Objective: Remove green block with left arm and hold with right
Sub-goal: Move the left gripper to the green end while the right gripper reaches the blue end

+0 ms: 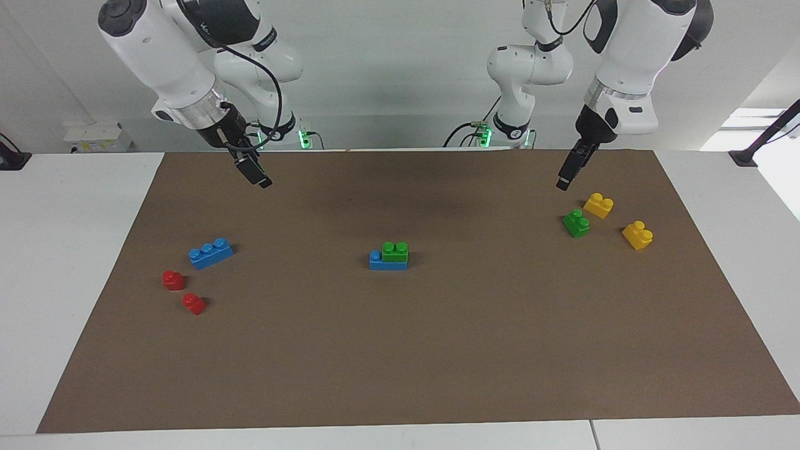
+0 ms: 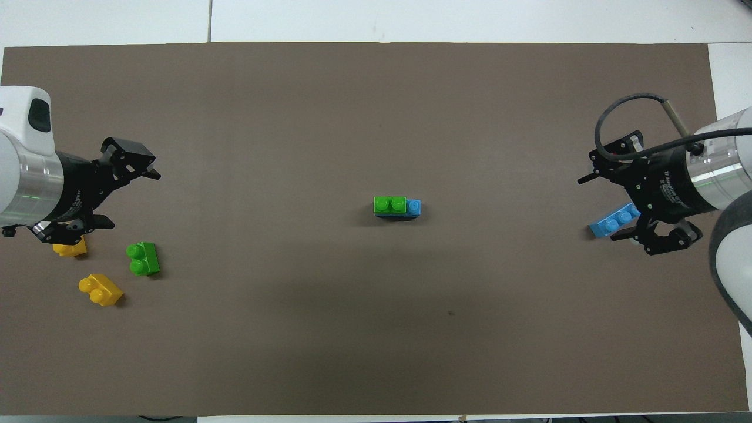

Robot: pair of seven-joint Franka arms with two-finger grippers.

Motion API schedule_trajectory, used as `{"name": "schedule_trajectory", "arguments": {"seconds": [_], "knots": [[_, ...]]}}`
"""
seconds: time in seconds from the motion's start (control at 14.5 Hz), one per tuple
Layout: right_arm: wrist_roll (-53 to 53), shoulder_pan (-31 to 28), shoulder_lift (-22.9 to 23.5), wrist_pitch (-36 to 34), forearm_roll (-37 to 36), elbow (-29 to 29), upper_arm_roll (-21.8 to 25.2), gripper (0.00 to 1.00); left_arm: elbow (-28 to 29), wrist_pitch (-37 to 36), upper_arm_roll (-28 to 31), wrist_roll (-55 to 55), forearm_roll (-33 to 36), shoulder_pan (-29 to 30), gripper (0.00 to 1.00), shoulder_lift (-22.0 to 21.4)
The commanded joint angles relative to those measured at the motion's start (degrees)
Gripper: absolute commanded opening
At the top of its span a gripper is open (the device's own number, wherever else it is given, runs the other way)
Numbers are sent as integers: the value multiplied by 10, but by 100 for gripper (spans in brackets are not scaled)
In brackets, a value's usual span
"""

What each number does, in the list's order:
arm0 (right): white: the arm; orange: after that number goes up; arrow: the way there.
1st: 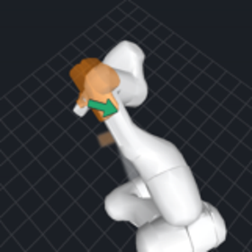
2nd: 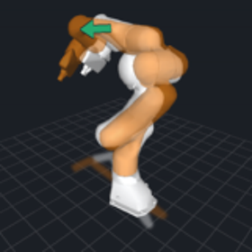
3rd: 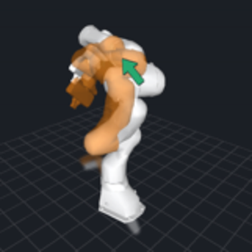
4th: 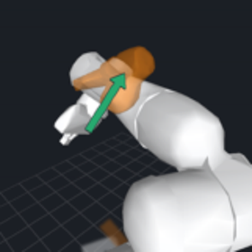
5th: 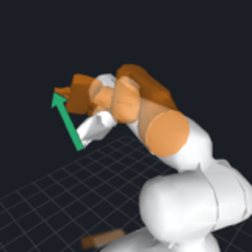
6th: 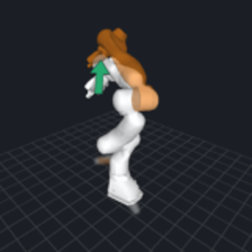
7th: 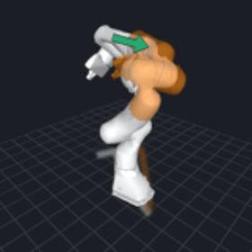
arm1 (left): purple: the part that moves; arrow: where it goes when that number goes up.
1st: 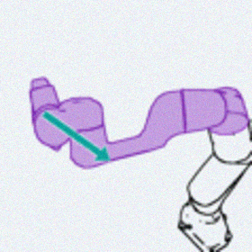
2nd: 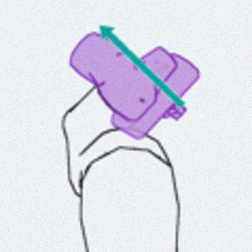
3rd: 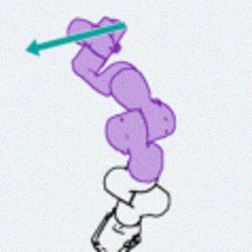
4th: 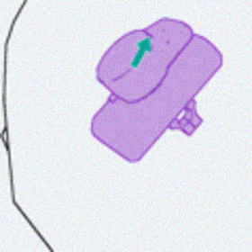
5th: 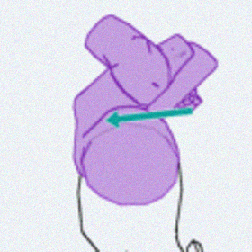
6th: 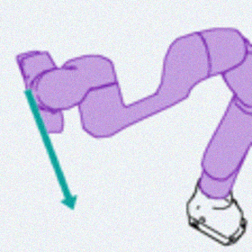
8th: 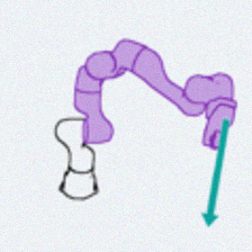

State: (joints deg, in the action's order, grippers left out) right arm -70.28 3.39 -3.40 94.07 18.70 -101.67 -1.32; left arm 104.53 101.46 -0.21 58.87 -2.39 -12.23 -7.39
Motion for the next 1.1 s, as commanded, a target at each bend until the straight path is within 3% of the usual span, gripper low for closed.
{"name": "schedule_trajectory", "arguments": {"seconds": [0.0, 0.41, 1.03], "knots": [[-69, -4, -14, 69, 92, -63, -2, 100, 15, 28, 6, 78, -10, -41, 100, 6], [-98, 17, 36, 132, 149, -85, -2, 100, 4, 69, 7, 270, -52, -69, 100, 34], [-105, 67, 95, 240, 189, -112, -3, 100, -89, 79, 7, 482, -47, -162, 100, 164]]}}
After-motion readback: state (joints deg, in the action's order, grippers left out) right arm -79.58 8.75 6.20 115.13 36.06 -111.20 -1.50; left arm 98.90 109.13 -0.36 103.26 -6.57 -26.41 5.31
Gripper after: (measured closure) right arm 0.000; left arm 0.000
